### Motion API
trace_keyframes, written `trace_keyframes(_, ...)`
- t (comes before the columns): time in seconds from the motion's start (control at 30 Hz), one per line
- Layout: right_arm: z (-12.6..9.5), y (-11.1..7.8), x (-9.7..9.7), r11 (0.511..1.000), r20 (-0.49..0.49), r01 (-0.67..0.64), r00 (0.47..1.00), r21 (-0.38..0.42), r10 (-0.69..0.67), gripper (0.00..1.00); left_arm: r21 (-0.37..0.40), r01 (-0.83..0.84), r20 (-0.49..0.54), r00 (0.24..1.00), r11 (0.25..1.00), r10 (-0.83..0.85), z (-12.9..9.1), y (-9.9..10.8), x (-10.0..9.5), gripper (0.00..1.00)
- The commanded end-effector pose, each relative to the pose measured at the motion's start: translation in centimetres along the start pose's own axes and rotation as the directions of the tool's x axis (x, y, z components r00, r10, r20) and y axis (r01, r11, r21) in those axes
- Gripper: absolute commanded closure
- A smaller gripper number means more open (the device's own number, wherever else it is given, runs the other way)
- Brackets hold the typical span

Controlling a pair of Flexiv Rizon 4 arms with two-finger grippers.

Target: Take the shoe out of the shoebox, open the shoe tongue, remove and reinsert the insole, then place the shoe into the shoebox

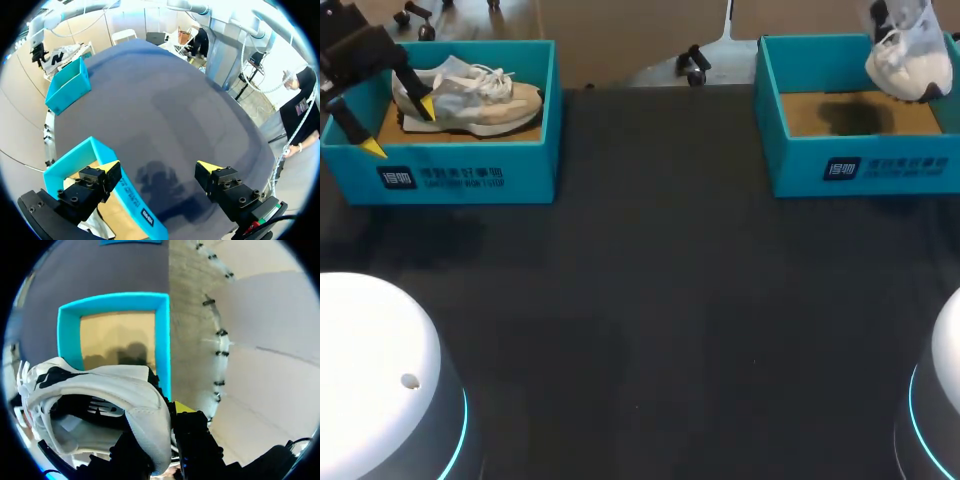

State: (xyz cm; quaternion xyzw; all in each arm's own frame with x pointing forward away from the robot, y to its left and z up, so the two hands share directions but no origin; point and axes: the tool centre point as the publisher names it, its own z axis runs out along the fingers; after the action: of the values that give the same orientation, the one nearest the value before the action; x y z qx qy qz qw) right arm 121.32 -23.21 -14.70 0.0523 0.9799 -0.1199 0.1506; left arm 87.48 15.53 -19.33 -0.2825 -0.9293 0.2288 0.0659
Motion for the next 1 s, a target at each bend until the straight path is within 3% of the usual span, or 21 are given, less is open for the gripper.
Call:
trace_keyframes(0.03, 0.9, -1.2, 2.4, 0.894, -0.142, -0.417, 0.887, 0.166, 0.44, 1.0, -0.002, -0.001, -0.001, 1.0, 1.0, 0.001, 0.0, 0.0, 0.0, 0.0)
trace_keyframes(0.1, 1.5, -1.7, 3.9, 0.825, -0.21, -0.507, 0.803, 0.251, 0.558, 1.0, -0.002, -0.001, -0.001, 1.0, 1.0, 0.001, 0.0, 0.0, 0.0, 0.0)
trace_keyframes(0.57, 1.5, -1.7, 3.9, 0.825, -0.21, -0.507, 0.803, 0.251, 0.558, 1.0, -0.002, -0.001, -0.001, 1.0, 1.0, 0.001, 0.0, 0.0, 0.0, 0.0)
trace_keyframes(0.63, 2.0, -2.3, 3.1, 0.781, -0.233, -0.579, 0.746, 0.234, 0.623, 1.0, -0.002, -0.001, -0.001, 1.0, 1.0, 0.001, 0.0, 0.0, 0.0, 0.0)
trace_keyframes(0.77, 3.4, -3.8, 3.4, 0.616, -0.251, -0.74, 0.563, 0.27, 0.787, 1.0, -0.002, -0.001, -0.001, 1.0, 1.0, 0.001, 0.0, 0.0, 0.0, 0.0)
trace_keyframes(1.0, 4.6, -5.2, 5.4, 0.482, -0.224, -0.81, 0.429, 0.334, 0.875, 1.0, -0.002, -0.001, -0.001, 1.0, 1.0, 0.001, 0.0, 0.0, 0.0, 0.0)
